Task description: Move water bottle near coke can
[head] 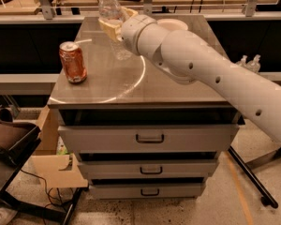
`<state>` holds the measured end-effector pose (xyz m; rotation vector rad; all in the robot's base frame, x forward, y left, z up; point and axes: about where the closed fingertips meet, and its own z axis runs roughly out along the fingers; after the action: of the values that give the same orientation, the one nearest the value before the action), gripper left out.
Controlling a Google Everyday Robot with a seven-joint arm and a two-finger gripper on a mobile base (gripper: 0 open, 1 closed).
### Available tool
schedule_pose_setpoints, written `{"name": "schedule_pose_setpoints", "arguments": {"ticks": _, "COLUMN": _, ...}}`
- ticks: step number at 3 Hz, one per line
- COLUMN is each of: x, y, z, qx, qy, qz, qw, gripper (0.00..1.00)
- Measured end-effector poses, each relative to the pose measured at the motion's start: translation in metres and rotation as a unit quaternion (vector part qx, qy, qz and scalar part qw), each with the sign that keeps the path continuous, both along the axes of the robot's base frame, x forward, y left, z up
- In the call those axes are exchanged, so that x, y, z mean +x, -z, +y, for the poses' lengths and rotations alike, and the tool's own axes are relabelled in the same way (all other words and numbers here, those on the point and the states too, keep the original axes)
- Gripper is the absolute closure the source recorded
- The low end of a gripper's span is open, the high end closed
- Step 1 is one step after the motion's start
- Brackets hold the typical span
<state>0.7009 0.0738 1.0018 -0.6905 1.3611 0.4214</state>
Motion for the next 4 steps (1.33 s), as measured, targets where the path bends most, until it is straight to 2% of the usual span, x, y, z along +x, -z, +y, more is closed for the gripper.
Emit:
{"name": "schedule_pose_setpoints", "arguments": {"ticks": 1, "x": -0.007, "y": 0.004, "z": 0.004, "qx": 0.026, "qy": -0.007, "qz": 0.028, "qw": 0.9993, "gripper": 1.00}}
{"name": "schedule_pose_setpoints", "arguments": {"ticks": 2, "x": -0.013, "y": 0.008, "z": 0.007, "qx": 0.036, "qy": -0.007, "qz": 0.042, "qw": 0.9984, "gripper": 1.00}}
{"name": "schedule_pose_setpoints", "arguments": {"ticks": 3, "x": -0.013, "y": 0.021, "z": 0.002, "qx": 0.053, "qy": -0.005, "qz": 0.041, "qw": 0.9977, "gripper": 1.00}}
{"name": "schedule_pose_setpoints", "arguments": {"ticks": 4, "x": -0.017, "y": 0.034, "z": 0.012, "qx": 0.077, "qy": -0.013, "qz": 0.033, "qw": 0.9964, "gripper": 1.00}}
